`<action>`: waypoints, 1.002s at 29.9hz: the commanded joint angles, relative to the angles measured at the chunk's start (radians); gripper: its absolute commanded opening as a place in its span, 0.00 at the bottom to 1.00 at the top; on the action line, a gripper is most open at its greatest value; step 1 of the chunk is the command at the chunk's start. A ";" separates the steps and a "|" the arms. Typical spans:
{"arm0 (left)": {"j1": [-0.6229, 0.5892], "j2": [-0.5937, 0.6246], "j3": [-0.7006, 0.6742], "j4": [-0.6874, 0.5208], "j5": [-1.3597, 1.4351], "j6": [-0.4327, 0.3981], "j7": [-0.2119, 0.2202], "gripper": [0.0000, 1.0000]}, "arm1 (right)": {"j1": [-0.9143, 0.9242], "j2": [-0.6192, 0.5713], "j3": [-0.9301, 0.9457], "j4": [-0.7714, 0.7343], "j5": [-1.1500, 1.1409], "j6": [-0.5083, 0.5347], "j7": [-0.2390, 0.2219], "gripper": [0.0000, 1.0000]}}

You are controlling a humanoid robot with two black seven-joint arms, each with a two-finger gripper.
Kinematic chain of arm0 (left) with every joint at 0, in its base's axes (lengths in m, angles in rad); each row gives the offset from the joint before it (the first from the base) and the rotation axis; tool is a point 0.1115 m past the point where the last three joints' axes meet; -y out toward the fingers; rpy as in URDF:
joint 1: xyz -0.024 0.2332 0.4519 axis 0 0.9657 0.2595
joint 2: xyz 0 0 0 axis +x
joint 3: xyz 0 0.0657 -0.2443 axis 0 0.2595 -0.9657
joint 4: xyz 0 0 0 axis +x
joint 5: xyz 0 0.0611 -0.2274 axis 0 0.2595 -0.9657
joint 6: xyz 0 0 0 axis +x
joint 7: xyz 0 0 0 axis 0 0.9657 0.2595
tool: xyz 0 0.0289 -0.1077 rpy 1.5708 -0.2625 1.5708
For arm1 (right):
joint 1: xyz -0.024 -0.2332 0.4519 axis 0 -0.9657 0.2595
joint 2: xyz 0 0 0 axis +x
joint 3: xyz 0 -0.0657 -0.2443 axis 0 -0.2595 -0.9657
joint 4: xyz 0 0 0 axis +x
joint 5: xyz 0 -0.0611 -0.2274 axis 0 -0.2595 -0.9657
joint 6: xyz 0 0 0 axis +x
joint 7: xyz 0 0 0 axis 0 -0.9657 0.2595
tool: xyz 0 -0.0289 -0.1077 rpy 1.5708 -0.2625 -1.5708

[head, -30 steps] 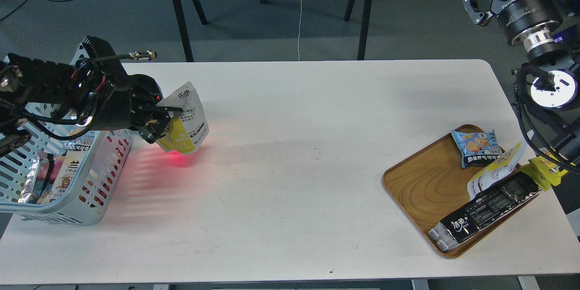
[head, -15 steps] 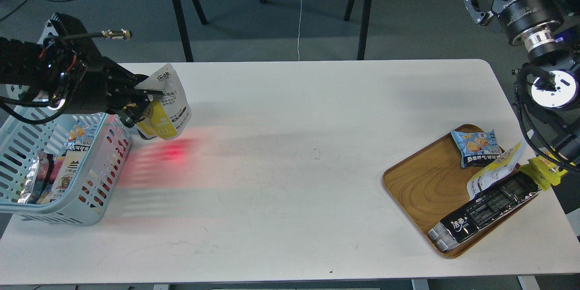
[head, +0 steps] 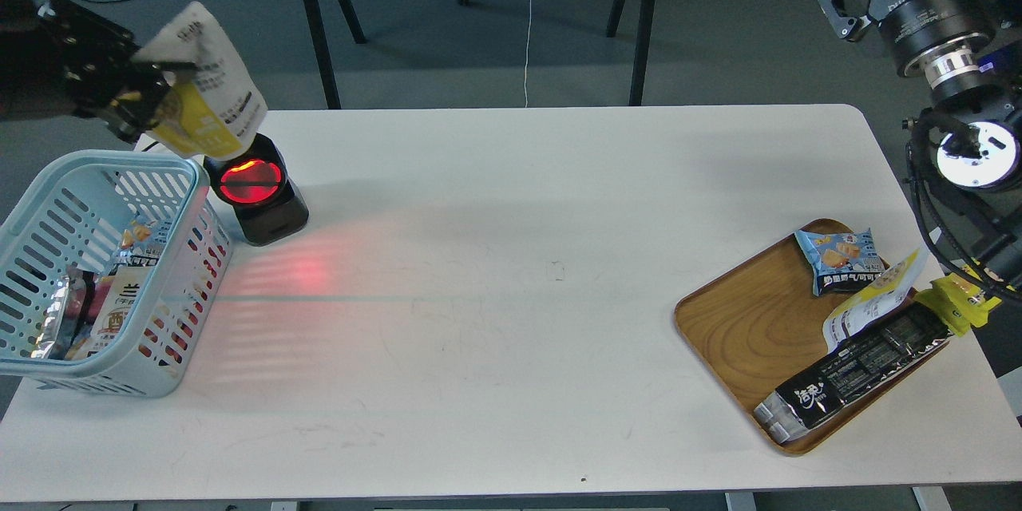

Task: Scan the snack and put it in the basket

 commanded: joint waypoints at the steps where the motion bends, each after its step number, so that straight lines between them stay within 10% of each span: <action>1: 0.005 0.075 -0.001 0.055 0.000 0.000 0.000 0.01 | 0.000 0.004 0.001 -0.001 0.000 0.000 0.000 0.98; 23: 0.014 0.081 0.348 0.106 -0.054 0.084 0.000 0.03 | 0.015 -0.001 -0.002 -0.004 -0.002 0.000 0.000 0.98; 30: 0.014 0.053 0.340 0.108 -0.207 0.096 0.000 0.40 | 0.023 0.001 -0.005 -0.004 -0.003 0.000 0.000 0.98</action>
